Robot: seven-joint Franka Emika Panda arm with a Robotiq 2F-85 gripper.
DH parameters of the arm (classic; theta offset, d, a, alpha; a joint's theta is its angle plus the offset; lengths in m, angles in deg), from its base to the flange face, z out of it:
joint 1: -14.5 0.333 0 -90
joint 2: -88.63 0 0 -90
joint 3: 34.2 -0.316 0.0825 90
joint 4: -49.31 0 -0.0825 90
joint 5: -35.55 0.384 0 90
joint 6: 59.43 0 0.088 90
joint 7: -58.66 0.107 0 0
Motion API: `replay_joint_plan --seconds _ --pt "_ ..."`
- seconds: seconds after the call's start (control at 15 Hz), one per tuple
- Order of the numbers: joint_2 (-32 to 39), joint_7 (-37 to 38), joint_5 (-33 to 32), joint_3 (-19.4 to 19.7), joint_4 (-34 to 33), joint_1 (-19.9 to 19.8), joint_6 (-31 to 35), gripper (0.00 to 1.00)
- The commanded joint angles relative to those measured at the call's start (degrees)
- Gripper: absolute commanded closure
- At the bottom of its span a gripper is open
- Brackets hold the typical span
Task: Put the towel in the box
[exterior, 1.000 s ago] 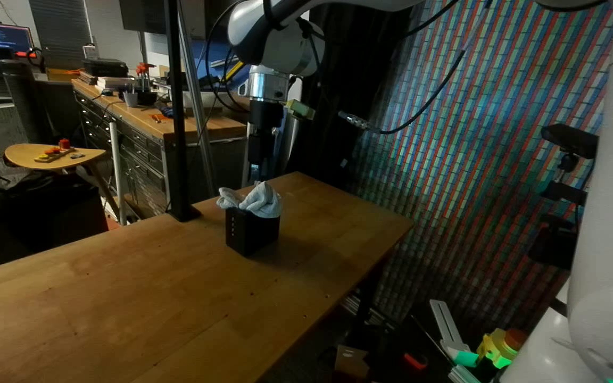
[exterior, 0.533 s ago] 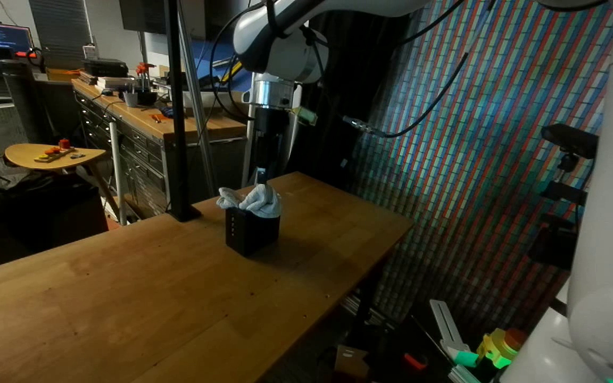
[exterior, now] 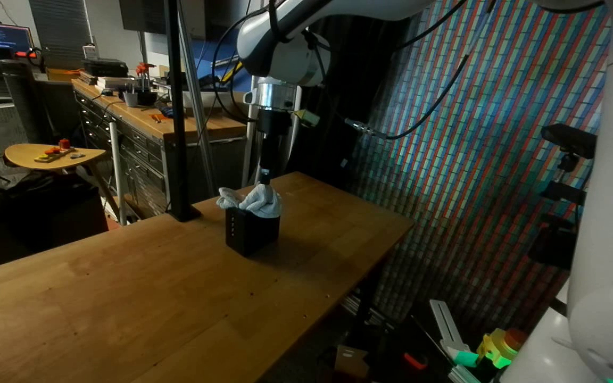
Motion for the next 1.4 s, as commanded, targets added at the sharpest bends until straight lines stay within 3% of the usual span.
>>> replay_joint_plan --seconds 0.0,0.4,0.47,0.6,1.2,1.33 --pt "1.1 -2.7 1.6 -0.2 -1.1 -0.2 1.4 0.00" --pt "2.3 -3.8 2.1 -0.4 -0.7 -0.3 1.9 0.01" --pt "2.4 -3.8 2.1 -0.4 -0.6 -0.3 2.0 0.26" --pt "2.6 -3.7 2.2 -0.5 -0.5 -0.2 2.0 0.29" --pt "2.6 -2.3 1.2 -0.8 -1.3 0.8 2.5 0.97" --pt "2.5 -1.2 0.6 -0.9 -1.8 1.4 2.7 1.00"
